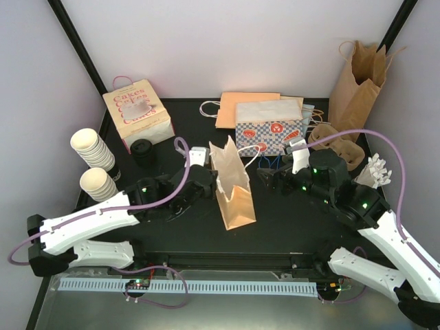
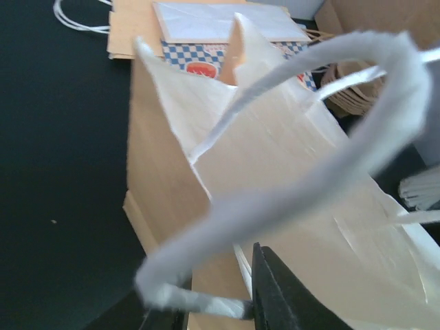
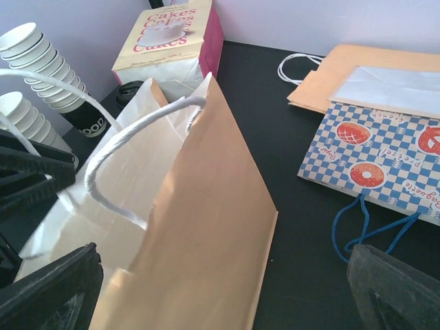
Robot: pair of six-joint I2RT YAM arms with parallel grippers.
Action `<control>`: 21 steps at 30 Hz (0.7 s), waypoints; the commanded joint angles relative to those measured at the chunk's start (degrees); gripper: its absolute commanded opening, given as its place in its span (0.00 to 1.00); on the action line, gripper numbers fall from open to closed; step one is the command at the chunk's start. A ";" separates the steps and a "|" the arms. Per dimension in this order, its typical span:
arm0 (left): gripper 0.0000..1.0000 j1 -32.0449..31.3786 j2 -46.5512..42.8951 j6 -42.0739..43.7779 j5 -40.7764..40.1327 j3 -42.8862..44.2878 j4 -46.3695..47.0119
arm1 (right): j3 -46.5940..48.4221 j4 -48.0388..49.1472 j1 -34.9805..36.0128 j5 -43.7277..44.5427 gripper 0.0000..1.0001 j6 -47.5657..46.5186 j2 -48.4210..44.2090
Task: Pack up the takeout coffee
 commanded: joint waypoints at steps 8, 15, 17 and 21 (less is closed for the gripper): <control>0.11 4.42 -9.83 2.35 -2.34 -5.30 -0.15 | 0.96 1.20 0.15 4.79 1.00 1.47 -0.16; 0.02 9.81 -14.91 6.86 1.77 -7.66 0.21 | 2.17 -2.14 0.15 12.35 1.00 4.59 3.35; 0.01 11.56 -15.95 7.96 3.96 -7.85 0.06 | 2.61 -3.06 0.15 13.19 1.00 5.83 4.90; 0.17 13.62 -17.09 9.77 6.26 -7.87 0.21 | 3.95 -4.57 -0.27 15.62 1.00 7.48 7.65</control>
